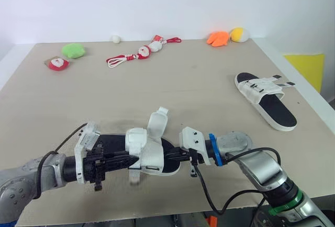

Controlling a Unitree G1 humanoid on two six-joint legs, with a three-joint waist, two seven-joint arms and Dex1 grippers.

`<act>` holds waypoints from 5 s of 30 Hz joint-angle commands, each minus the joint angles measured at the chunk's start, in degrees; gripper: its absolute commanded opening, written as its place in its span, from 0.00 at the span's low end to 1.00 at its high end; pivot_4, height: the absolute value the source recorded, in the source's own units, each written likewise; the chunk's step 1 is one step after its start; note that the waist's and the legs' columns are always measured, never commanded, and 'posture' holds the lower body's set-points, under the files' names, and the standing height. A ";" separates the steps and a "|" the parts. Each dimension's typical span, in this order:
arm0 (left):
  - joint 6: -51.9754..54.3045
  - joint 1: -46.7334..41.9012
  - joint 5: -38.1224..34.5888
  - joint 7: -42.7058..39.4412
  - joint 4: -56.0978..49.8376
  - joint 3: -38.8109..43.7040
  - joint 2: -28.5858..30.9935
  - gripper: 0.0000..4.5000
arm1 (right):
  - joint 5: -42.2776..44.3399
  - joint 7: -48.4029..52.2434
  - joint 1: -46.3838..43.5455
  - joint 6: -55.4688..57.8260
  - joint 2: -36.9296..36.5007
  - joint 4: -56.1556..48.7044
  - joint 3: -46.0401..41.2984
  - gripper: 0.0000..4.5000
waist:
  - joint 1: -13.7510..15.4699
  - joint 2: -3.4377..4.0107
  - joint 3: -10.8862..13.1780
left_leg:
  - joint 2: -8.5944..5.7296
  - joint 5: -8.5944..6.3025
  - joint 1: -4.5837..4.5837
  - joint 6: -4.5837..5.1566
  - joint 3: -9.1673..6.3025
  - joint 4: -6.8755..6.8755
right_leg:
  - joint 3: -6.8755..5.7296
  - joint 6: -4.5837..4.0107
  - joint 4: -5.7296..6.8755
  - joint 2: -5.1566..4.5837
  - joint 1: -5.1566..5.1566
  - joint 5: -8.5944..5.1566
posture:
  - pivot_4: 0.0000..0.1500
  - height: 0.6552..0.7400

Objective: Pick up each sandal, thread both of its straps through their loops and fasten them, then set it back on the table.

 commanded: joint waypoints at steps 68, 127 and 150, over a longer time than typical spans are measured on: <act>-143.73 -7.49 102.65 23.71 42.08 0.06 -8.20 0.99 | -2.09 2.29 -0.58 -0.24 -1.50 4.56 2.22 0.00 | 0.67 -0.19 -0.42 | 0.10 -0.06 0.09 -0.07 0.53 0.14 | 0.23 0.57 -0.06 -0.11 0.08 0.40 | 1.00 1.00; -126.80 -5.60 95.45 27.09 23.60 -23.68 0.88 0.32 | -2.39 2.92 -1.71 -0.53 -1.80 5.39 2.47 0.00 | 0.70 0.00 -0.53 | 0.11 -0.03 0.15 -0.01 0.57 0.16 | 0.33 0.55 0.02 -0.07 0.09 0.41 | 1.00 1.00; -132.80 0.44 100.93 28.24 26.38 -23.37 -0.85 0.06 | -2.30 2.86 -1.64 -0.23 -1.92 5.19 2.39 0.00 | 0.72 0.11 -0.63 | 0.11 -0.03 0.16 -0.02 0.62 0.16 | 0.39 0.32 0.02 -0.08 0.09 0.27 | 1.00 1.00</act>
